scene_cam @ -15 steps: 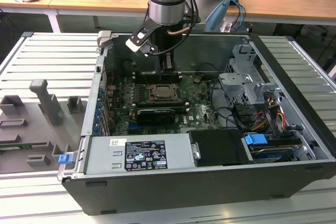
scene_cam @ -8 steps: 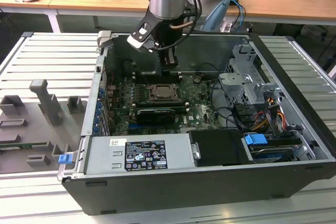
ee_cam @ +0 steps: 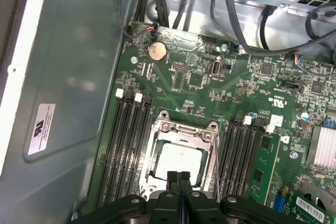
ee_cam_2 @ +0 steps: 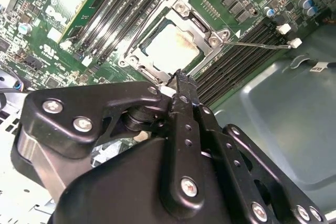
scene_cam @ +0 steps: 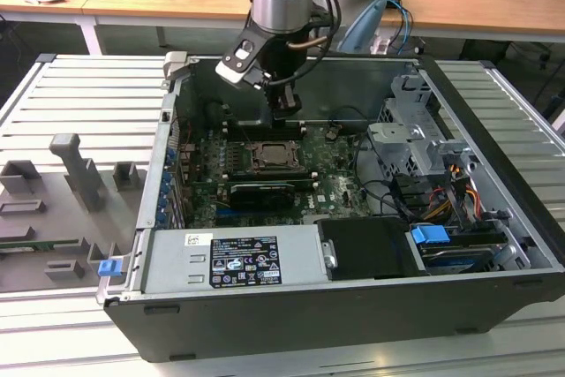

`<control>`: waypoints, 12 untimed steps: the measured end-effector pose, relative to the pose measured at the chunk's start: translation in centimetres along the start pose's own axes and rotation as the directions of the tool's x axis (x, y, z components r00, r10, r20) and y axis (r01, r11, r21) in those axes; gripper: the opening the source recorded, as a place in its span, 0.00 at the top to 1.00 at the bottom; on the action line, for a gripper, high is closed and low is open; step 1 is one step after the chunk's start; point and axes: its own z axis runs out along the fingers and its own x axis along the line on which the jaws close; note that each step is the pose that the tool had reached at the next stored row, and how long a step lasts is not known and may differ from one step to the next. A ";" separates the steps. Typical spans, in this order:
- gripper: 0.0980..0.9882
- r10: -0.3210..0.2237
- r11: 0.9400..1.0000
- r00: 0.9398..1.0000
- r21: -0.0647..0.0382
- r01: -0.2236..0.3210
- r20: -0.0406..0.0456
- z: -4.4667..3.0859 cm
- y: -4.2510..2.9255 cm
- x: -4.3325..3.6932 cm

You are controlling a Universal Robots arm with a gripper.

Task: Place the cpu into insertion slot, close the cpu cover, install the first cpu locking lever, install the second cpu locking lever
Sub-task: 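Install the first cpu locking lever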

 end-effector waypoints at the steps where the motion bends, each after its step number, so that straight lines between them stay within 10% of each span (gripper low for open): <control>1: 0.99 -0.014 1.000 1.000 0.000 0.014 -0.001 0.00 0.00 0.00; 12: 0.99 -0.172 0.985 0.985 0.004 0.172 -0.008 0.00 0.00 0.00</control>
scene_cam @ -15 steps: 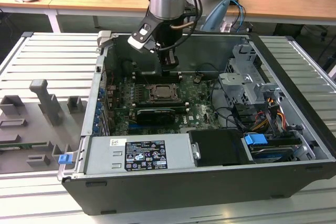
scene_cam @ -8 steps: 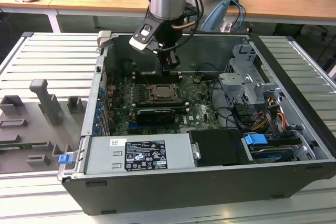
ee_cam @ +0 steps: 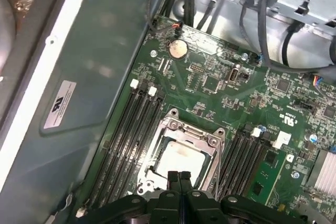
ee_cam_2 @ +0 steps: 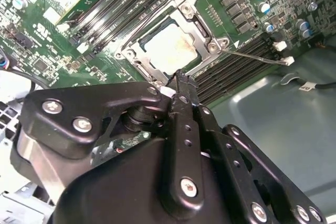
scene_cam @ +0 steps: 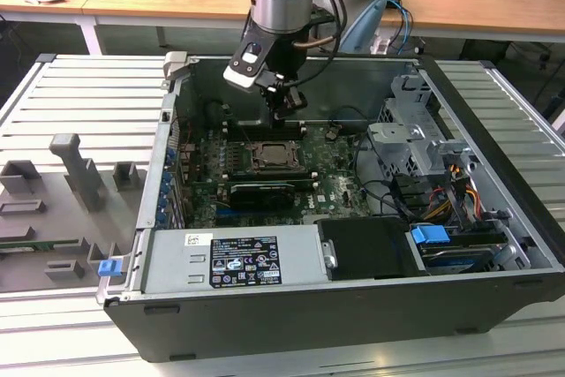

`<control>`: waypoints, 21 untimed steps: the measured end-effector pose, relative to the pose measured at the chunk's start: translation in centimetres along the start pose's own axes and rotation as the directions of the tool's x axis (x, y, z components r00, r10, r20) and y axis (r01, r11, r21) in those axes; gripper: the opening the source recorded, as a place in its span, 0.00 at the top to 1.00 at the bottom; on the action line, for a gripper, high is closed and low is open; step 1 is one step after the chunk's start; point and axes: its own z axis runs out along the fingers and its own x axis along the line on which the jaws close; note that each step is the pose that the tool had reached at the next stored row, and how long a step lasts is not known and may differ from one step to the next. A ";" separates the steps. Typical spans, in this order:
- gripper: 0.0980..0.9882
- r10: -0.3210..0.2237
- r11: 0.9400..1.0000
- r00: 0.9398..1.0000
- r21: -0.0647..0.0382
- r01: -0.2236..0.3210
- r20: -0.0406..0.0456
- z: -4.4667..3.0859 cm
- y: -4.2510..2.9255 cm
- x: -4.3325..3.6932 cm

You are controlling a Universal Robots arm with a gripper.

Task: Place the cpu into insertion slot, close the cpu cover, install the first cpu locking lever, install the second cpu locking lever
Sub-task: 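Install the first cpu locking lever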

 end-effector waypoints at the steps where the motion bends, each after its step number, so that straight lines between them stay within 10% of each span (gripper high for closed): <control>1: 0.99 -0.008 1.000 1.000 0.000 0.008 0.000 0.00 0.00 0.00; 14: 0.99 -0.203 0.979 0.979 0.004 0.204 -0.010 0.00 0.00 0.00; 19: 0.99 -0.285 0.958 0.958 0.006 0.286 -0.014 0.00 0.00 0.00; 21: 0.99 -0.350 0.937 0.937 0.006 0.350 -0.018 0.00 0.00 0.00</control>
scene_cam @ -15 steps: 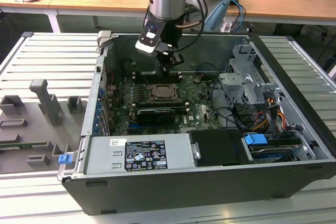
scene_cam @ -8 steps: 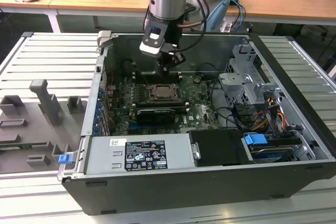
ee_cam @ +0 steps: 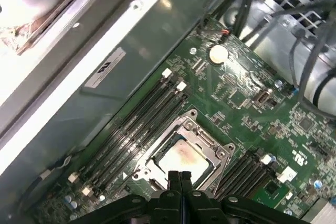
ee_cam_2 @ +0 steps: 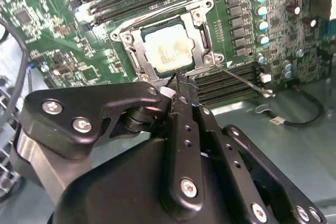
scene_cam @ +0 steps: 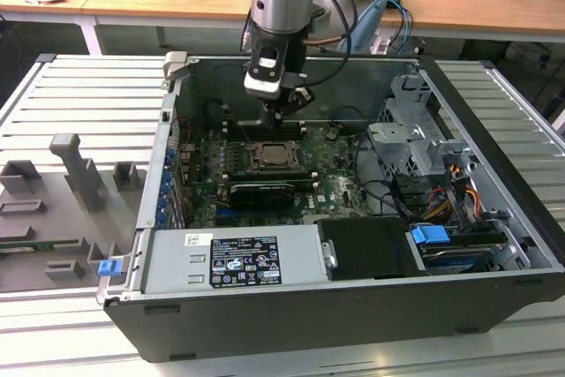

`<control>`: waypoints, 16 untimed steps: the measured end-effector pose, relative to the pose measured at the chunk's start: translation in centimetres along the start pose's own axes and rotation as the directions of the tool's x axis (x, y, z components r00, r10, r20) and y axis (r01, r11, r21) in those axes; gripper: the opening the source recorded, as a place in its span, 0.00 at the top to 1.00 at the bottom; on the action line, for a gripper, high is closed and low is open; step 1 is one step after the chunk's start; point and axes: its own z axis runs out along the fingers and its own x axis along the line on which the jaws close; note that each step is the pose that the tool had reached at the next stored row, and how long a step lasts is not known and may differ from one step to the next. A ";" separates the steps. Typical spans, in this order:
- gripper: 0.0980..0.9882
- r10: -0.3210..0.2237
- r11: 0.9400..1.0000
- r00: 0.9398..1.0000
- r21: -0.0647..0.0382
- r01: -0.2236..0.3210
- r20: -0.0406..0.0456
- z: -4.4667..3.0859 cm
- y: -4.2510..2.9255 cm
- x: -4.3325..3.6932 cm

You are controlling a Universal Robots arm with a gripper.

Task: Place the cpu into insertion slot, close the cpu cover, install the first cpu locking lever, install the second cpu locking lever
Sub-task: 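Install the first cpu locking lever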

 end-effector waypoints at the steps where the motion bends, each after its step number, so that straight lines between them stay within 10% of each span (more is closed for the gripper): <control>1: 0.99 -0.034 0.999 0.999 0.001 0.034 -0.002 0.00 0.00 0.00; 16: 0.99 -0.337 0.942 0.941 0.006 0.337 -0.017 0.02 0.00 0.00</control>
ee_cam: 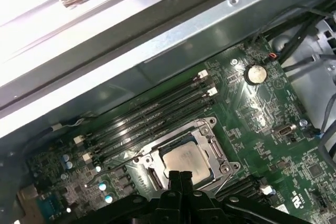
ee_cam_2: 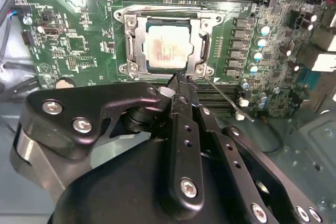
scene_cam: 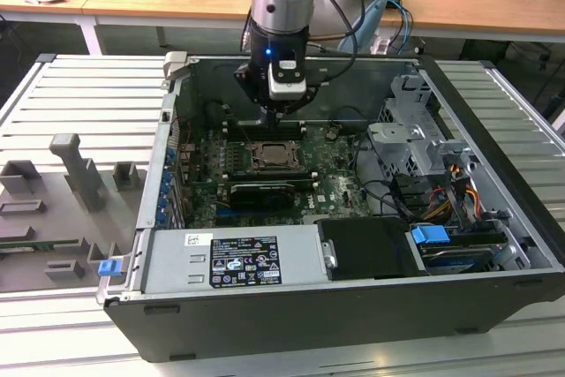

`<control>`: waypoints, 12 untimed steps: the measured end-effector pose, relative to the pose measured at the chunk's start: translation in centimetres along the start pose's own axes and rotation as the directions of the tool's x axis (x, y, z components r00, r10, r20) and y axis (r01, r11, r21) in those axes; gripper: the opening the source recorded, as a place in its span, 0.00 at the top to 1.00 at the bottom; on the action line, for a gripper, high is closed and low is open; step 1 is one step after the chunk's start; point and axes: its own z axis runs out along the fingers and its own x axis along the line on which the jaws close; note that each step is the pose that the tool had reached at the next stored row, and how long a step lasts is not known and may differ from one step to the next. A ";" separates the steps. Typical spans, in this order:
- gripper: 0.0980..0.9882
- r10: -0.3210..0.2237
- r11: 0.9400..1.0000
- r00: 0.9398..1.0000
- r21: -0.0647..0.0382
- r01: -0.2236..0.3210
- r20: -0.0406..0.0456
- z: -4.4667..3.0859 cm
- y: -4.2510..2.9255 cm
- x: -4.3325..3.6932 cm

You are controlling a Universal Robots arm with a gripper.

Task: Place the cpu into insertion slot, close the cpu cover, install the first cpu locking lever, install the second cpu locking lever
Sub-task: 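Install the first cpu locking lever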

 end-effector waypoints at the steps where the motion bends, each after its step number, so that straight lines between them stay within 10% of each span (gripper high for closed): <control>1: 0.99 -0.017 1.000 1.000 0.000 0.017 -0.001 0.00 0.00 0.00; 12: 0.99 -0.184 0.983 0.983 0.004 0.184 -0.009 0.00 0.00 0.00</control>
